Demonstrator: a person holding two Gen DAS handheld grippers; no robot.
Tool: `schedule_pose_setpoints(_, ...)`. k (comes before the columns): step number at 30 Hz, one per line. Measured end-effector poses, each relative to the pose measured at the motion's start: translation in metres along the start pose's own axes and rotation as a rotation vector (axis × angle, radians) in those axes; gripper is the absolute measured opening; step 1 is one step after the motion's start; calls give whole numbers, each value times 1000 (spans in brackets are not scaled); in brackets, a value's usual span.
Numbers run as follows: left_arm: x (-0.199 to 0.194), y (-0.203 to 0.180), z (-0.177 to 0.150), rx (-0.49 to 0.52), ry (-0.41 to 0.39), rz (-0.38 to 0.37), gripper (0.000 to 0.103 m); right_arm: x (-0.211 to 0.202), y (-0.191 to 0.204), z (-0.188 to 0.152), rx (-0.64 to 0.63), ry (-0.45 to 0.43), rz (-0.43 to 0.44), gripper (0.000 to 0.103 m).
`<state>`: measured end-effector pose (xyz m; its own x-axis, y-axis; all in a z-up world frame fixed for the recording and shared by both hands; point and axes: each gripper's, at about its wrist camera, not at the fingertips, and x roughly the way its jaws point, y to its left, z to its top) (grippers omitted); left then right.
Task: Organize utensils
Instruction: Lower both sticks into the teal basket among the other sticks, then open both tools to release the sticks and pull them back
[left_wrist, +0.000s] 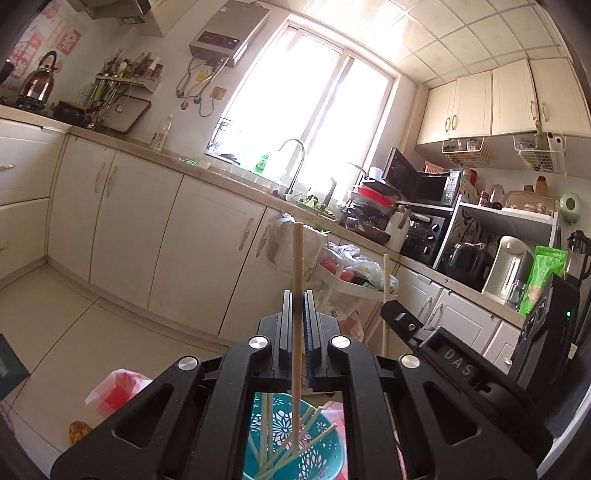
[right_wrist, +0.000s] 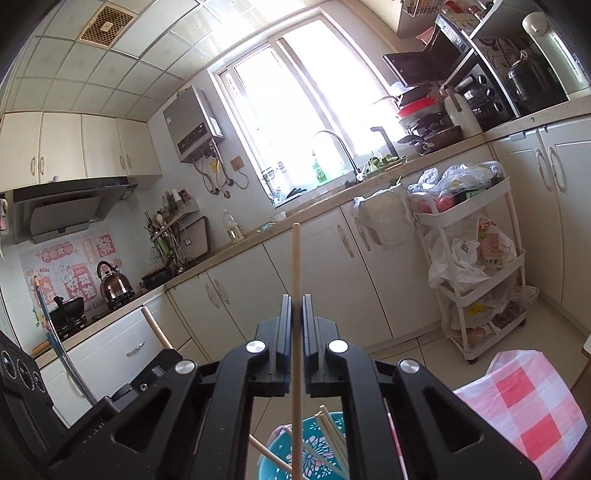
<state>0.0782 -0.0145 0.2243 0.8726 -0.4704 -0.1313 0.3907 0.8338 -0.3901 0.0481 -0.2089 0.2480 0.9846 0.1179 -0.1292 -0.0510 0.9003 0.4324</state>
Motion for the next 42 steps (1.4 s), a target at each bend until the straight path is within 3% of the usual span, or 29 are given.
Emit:
schedule_pose_setpoints(6,29,5,-25,37,82,50,5,30,-9,-31,-39,84,-32,6)
schedule_pose_setpoints(10,52,13,-46,64,211,107,6,43,-19,-57,-64,174,-63,7)
schedule_pose_setpoints(15,52,22,-60,77,281,166,11,30,-26,-66,-56,208,-83,18)
schedule_pose_setpoints(20,26,12,-66,119,285,201,43,2,-25,-68,-60,236,-104,37)
schedule_pose_setpoints(22,14,7,-69,138,282,224,47,-9,-23,-70,-69,252,-126,42)
schedule_pose_setpoints(24,2,3,-72,142,288,239,49,-25,-23,-73,-72,264,-179,60)
schedule_pose_setpoints(25,-3,2,-73,142,292,246,54,-32,-23,-74,-71,267,-202,63)
schedule_pose_setpoints(32,-42,-7,-83,150,323,296,71,-70,-22,-89,-124,336,-298,72)
schedule_pose_setpoints(38,-93,-17,-87,146,326,319,86,-118,-11,-95,-133,360,-303,75)
schedule_pose_setpoints(42,-130,-23,-85,131,323,327,91,-156,2,-94,-156,360,-307,82)
